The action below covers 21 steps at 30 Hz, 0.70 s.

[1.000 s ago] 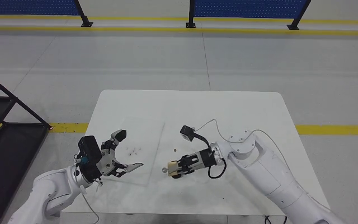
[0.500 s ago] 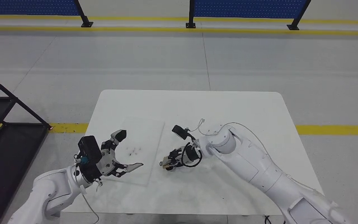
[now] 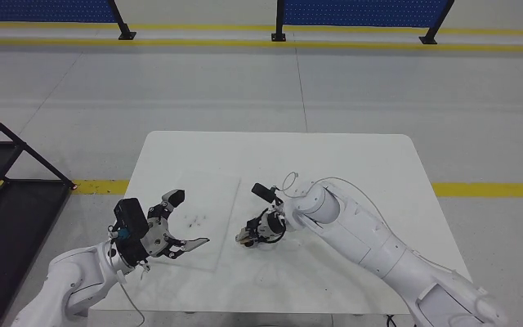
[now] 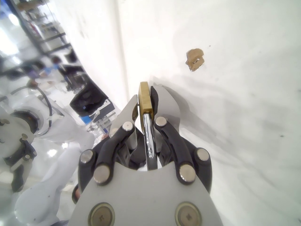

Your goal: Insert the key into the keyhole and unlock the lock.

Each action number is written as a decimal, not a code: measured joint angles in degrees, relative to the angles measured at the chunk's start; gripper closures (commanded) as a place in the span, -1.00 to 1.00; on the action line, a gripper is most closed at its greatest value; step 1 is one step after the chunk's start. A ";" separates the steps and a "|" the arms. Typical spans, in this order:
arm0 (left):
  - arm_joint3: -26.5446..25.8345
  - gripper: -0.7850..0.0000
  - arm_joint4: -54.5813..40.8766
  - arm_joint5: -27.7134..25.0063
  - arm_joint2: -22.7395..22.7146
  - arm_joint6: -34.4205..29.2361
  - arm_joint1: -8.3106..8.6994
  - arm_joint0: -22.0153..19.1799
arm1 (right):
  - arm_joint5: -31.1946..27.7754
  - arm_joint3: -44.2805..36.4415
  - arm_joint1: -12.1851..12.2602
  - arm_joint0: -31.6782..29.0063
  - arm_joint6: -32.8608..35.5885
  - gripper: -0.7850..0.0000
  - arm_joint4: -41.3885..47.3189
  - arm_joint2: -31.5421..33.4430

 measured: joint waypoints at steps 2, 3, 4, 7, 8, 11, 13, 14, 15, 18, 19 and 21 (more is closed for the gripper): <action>0.00 -1.00 0.00 0.00 0.00 0.00 0.00 0.00 | 0.07 -0.42 0.08 -0.14 0.21 -0.64 -0.27 0.16; 0.00 -1.00 0.00 0.00 0.00 0.00 0.00 0.00 | 0.09 -0.65 0.13 -0.21 0.25 -1.00 -0.44 0.24; 0.00 -1.00 0.00 0.00 0.00 0.00 0.00 0.00 | 0.11 -0.95 0.22 -0.30 0.25 -1.00 -0.68 0.40; 0.00 -1.00 0.00 0.00 0.00 0.00 0.00 0.00 | -0.09 -1.65 0.45 -0.64 0.22 -1.00 -1.12 0.90; 0.00 -1.00 0.00 0.00 0.00 0.00 0.00 0.00 | -0.18 -1.76 0.51 -0.77 0.23 -1.00 -1.20 1.05; 0.00 -1.00 0.00 0.00 0.00 0.00 0.00 0.00 | -0.44 -2.06 0.68 -1.12 0.25 -1.00 -1.51 1.45; 0.00 -1.00 0.00 0.00 0.00 0.00 0.00 0.00 | -0.61 -2.39 0.77 -1.36 0.04 -1.00 -1.87 1.63; 0.00 -1.00 0.00 0.00 0.00 0.00 0.00 0.00 | -0.65 -2.56 0.81 -1.45 -0.10 -1.00 -2.11 1.69; 0.00 -1.00 0.00 0.00 0.00 0.00 0.00 0.00 | -0.66 -2.76 0.85 -1.53 -0.32 -1.00 -2.45 1.74; 0.00 -1.00 0.00 0.00 0.00 0.00 0.00 0.00 | -0.63 -3.81 1.06 -1.86 -1.54 -1.00 -4.01 1.98; 0.00 -1.00 0.00 0.00 0.00 0.00 0.00 0.00 | -0.61 -4.49 1.19 -2.05 -2.31 -1.00 -4.88 2.19; 0.00 -1.00 0.00 0.00 0.00 0.00 0.00 0.00 | -0.61 -6.01 1.49 -2.50 -3.90 -1.00 -6.58 2.65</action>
